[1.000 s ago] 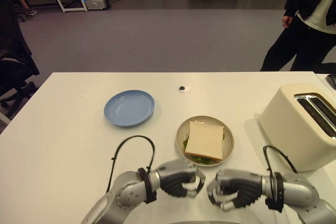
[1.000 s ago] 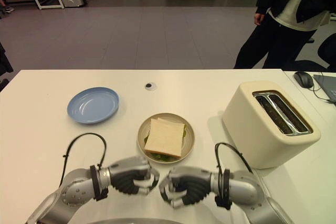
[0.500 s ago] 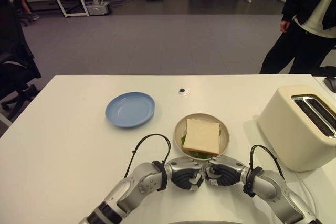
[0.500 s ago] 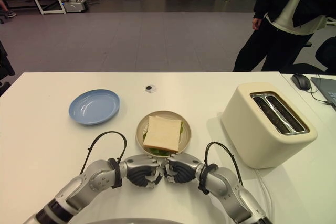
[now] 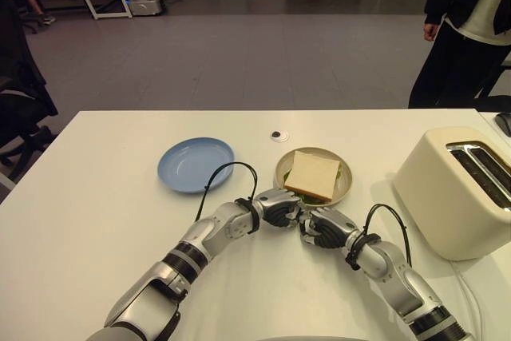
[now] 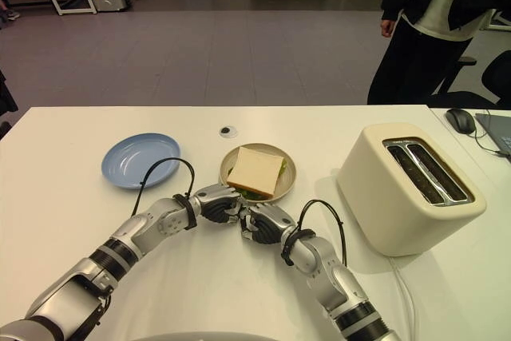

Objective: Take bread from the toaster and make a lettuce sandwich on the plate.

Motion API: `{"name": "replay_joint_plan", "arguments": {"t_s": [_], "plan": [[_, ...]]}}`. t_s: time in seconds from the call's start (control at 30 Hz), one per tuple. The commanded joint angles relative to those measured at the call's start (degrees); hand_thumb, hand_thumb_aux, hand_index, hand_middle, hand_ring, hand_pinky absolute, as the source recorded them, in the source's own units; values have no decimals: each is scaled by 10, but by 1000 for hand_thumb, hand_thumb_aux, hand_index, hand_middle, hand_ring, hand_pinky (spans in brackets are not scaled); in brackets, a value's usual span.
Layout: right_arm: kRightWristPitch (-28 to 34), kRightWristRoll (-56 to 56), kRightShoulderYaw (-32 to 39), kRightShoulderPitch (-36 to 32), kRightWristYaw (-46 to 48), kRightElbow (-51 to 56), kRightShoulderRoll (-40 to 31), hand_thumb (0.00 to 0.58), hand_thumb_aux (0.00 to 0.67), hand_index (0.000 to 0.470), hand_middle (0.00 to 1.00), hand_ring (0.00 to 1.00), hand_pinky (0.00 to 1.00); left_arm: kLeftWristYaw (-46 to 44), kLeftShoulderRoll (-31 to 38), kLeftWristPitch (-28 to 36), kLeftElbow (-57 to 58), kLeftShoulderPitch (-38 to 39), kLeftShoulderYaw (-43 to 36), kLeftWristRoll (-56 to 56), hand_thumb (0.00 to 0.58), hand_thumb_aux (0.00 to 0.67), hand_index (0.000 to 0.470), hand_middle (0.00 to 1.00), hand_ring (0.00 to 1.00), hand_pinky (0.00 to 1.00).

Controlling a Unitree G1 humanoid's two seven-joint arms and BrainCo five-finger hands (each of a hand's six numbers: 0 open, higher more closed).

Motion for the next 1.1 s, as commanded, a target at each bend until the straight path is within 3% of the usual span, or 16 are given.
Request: {"name": "replay_joint_plan", "arguments": {"t_s": [0.03,0.07,0.1,0.13,0.17,0.2,0.23,0.37,0.5,0.73,0.93,1.1], "plan": [[2,20,-8,15,-9,-18,11,501,423,297,1000,1000,1000,-4,21,6,1,45,0,6,580,670,470,1000,1000,1000],[3,37,-13,21,-4,-28,15,251,166,116,1000,1000,1000,-12,24,3,-16,58,5,-9,578,636,446,1000,1000,1000],[5,71,-23,28,6,-41,22,0,0,0,863,863,863,-27,27,-2,-42,79,13,-36,337,236,166,1000,1000,1000],[4,109,-32,35,18,-53,29,0,0,0,522,522,522,-44,28,0,-73,103,27,-76,0,0,0,871,871,871],[6,163,-44,43,33,-67,40,0,0,0,180,180,180,-63,33,2,-103,124,42,-119,0,0,0,588,588,588],[0,215,-57,51,44,-85,50,0,0,0,0,0,0,-85,37,8,-132,144,63,-171,0,0,0,137,137,137],[-2,260,-69,56,53,-100,58,0,0,0,0,0,0,-102,41,15,-154,158,82,-215,0,0,0,0,0,0],[42,456,-144,62,64,-170,110,0,0,0,0,0,0,-151,56,68,-257,212,197,-413,0,0,0,0,0,0],[56,525,-209,47,26,-188,141,0,0,0,0,0,0,-125,34,117,-334,237,308,-544,0,0,0,0,0,0],[64,524,-278,50,-39,-164,157,0,0,0,0,0,0,-35,-41,159,-377,271,367,-570,0,0,0,0,0,0],[-33,470,-289,96,-47,-98,153,0,0,0,0,0,0,42,-123,179,-411,344,352,-537,0,0,0,0,0,0],[-144,449,-281,110,-28,5,157,0,0,0,0,0,0,62,-149,143,-406,385,330,-469,0,0,0,0,0,0]]}}
